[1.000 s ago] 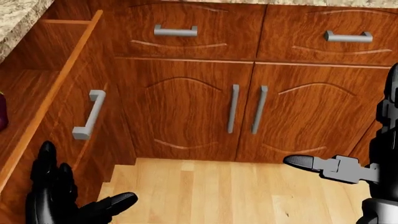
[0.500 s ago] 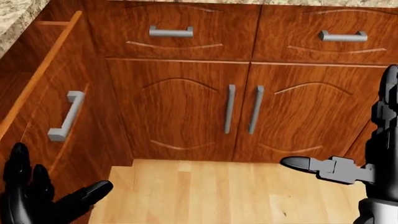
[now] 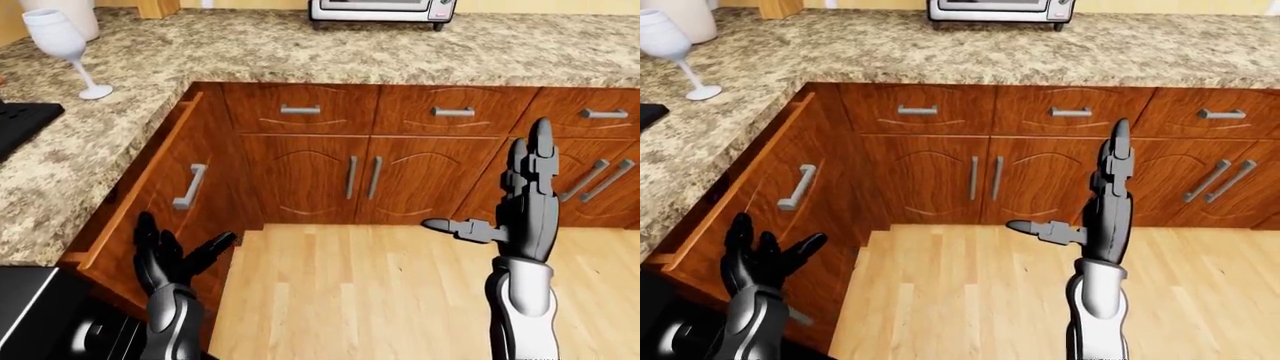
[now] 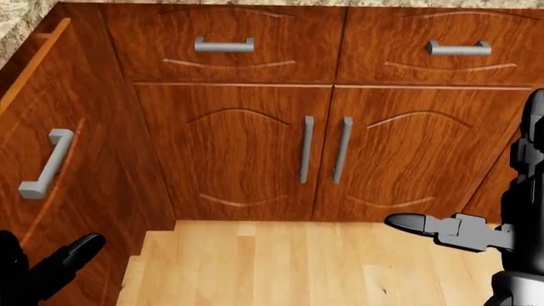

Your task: Close the right drawer.

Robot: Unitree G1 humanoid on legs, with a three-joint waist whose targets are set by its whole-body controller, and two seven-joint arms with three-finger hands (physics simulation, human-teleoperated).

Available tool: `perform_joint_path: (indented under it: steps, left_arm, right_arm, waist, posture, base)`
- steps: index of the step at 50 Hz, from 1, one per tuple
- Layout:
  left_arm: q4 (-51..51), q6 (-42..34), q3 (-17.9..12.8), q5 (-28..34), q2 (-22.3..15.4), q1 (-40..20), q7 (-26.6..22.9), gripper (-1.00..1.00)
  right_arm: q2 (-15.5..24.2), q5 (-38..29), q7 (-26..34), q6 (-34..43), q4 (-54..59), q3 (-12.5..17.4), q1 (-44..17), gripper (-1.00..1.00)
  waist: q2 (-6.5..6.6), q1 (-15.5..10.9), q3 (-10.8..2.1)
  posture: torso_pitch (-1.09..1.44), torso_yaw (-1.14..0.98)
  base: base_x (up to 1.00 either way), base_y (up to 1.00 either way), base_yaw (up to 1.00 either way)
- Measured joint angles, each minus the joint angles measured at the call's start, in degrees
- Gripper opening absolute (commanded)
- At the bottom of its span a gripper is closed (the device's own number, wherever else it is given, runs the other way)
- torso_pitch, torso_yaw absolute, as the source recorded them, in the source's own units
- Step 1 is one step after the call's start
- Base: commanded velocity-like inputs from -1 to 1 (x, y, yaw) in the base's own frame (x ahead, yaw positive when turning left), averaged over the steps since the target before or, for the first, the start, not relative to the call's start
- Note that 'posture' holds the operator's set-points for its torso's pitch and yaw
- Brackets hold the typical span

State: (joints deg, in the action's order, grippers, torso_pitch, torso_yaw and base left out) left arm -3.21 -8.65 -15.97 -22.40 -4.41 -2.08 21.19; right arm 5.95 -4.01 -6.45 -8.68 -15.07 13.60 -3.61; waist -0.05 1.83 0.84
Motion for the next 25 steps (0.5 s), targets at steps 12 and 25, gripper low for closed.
perform_joint_path:
  steps: [12, 25]
  left_arm:
    - [2.11, 0.95, -2.34, -1.88, -1.91, -0.96, 0.83, 1.00]
    - [5.04, 2.38, -4.94, -3.79, -4.25, -1.94, 1.46, 1.00]
  right_arm:
    - [0.02, -0.15, 0.01, -0.26, 0.49, -0.18, -0.05, 1.00]
    - [-0.02, -0.05, 0.03, -0.08, 0.32, -0.22, -0.05, 1.00]
  waist:
    - [0.04, -0.03, 0.09]
    - [0.01, -0.05, 0.32]
  posture:
    - [0.00, 0.00]
    - [0.00, 0.00]
  base:
    - [0.00, 0.00, 0.00]
    - [0.00, 0.00, 0.00]
